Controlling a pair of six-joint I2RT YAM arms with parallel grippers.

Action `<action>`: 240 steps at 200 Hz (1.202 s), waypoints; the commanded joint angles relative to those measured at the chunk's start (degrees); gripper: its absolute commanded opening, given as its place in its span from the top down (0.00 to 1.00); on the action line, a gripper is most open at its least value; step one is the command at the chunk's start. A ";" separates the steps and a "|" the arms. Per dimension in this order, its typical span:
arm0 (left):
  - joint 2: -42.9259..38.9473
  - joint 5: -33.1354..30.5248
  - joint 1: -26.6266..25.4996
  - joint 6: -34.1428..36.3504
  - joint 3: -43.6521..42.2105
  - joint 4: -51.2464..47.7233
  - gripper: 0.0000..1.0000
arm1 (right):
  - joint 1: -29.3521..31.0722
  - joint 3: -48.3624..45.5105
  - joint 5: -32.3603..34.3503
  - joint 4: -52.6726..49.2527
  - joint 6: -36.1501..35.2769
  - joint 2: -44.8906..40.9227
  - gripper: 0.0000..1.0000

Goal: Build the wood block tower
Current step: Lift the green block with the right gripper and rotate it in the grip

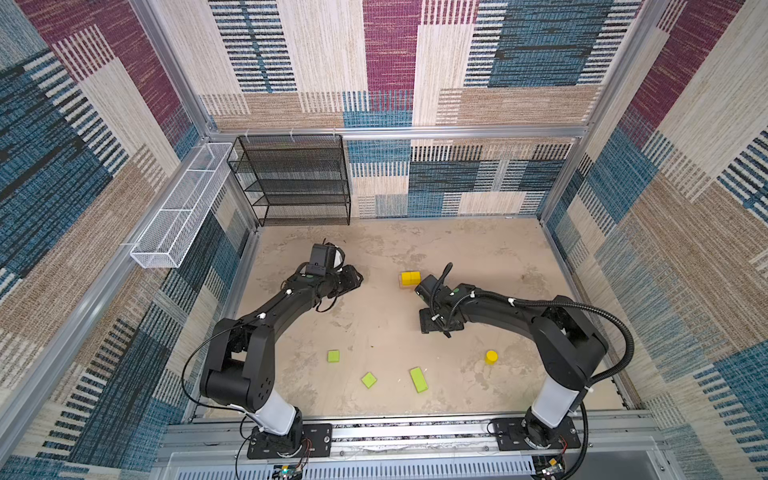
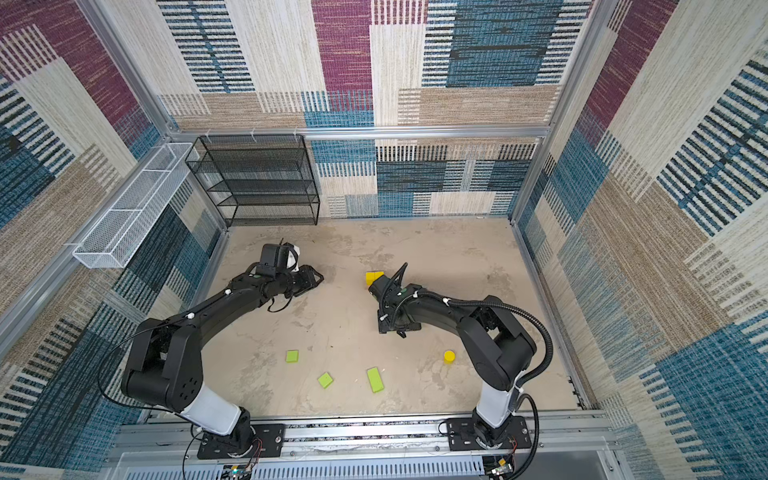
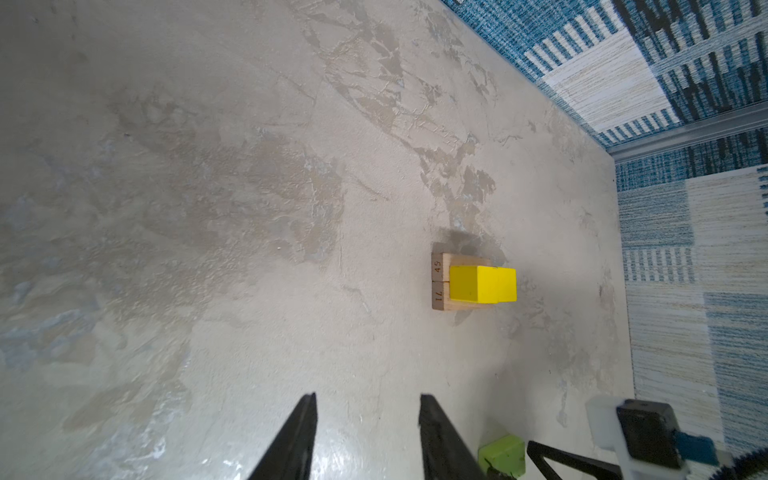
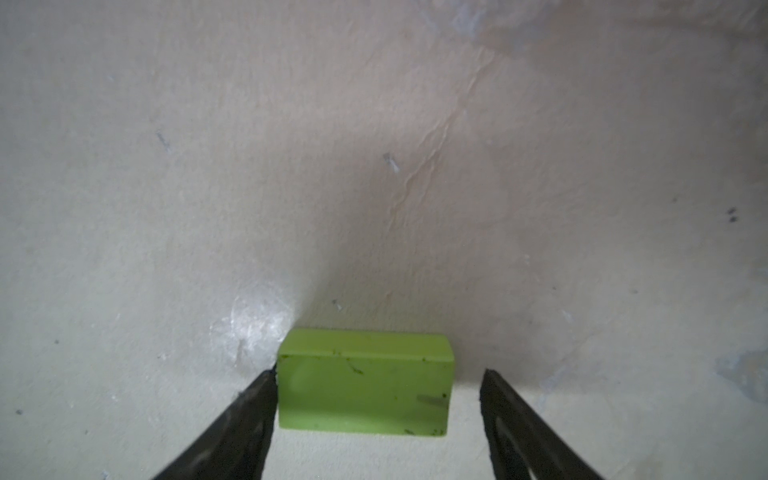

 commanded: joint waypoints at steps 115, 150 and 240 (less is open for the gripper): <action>0.23 0.43 0.07 0.89 0.10 0.58 0.55 | 0.91 0.72 0.05 0.09 1.41 1.49 0.31; 0.24 0.43 0.07 0.93 0.09 0.57 0.55 | 0.89 0.89 0.17 -0.01 1.39 1.50 0.35; -0.06 0.25 0.17 1.16 0.00 0.41 0.55 | 0.75 8.69 1.77 -3.76 -1.77 1.50 0.47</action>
